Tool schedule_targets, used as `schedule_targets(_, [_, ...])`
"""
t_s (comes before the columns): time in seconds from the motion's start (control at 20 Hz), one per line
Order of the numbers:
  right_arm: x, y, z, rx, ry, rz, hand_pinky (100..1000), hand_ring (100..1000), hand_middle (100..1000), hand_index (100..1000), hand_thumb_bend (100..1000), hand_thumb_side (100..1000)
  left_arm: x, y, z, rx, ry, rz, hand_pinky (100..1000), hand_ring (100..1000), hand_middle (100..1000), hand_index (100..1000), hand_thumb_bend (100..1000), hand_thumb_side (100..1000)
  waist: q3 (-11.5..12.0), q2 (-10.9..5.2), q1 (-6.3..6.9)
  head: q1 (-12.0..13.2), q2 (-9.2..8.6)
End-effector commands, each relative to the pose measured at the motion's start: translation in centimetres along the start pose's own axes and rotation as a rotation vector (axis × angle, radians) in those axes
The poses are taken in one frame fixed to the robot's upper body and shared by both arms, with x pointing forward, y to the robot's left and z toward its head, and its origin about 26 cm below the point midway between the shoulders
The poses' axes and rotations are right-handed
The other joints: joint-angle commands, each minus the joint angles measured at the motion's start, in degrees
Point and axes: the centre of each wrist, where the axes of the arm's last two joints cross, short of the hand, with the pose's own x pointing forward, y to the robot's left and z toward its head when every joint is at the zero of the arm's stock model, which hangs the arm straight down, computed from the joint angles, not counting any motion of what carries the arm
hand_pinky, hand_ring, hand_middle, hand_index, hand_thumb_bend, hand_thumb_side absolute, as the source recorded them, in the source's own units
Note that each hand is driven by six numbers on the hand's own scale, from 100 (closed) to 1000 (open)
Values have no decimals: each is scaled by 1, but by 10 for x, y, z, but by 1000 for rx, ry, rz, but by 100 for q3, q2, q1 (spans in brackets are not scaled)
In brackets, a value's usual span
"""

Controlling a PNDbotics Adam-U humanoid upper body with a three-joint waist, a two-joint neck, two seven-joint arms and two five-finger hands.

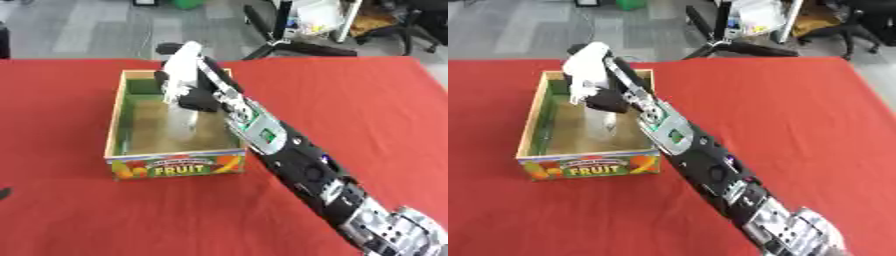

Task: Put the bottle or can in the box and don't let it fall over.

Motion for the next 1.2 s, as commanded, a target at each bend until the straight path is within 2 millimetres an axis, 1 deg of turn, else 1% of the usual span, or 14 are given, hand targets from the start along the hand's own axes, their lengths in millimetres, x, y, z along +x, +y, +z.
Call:
schedule_targets(0.05, [6,-13,-8,36,-11,43,758,848,956,914,166,470,4,2,-2,0,-16,-8,874,1000,951,896,507,750,18,-123,12,-19,-77])
schedule_targets(0.25, [2,-14,-10,81,9,53,785,894,1000,945,166,476,4,1,-2,-3,-15,-7,874,1000,951,896,509,750,31,-129,4,-31,-91])
schedule_targets(0.35, [-1,-15,-9,117,27,60,804,926,1000,962,179,475,4,1,-2,-2,-14,-7,874,1000,950,896,510,749,34,-131,3,-37,-92])
schedule_targets(0.5, [-5,-15,-7,181,43,64,832,968,1000,986,242,491,3,2,-2,0,-12,-7,874,1000,950,896,512,749,31,-136,-4,-43,-99])
schedule_targets(0.65, [-4,-17,-8,234,41,71,858,995,1000,1000,291,497,3,1,-2,-1,-10,-7,874,1000,950,896,513,748,27,-145,-16,-41,-95])
schedule_targets(0.8, [0,-19,-12,268,39,88,887,1000,1000,1000,318,500,2,1,-1,-2,-9,-7,874,1000,950,896,515,748,35,-153,-25,-47,-93])
schedule_targets(0.95, [3,-21,-17,295,51,106,896,1000,1000,1000,321,501,2,1,-1,-3,-8,-6,874,1000,949,895,516,748,52,-161,-30,-58,-90])
schedule_targets(1.2, [-2,-29,-20,270,88,107,897,1000,1000,1000,313,509,2,1,-1,-3,-8,-5,874,1000,949,895,519,747,85,-169,-35,-69,-109])
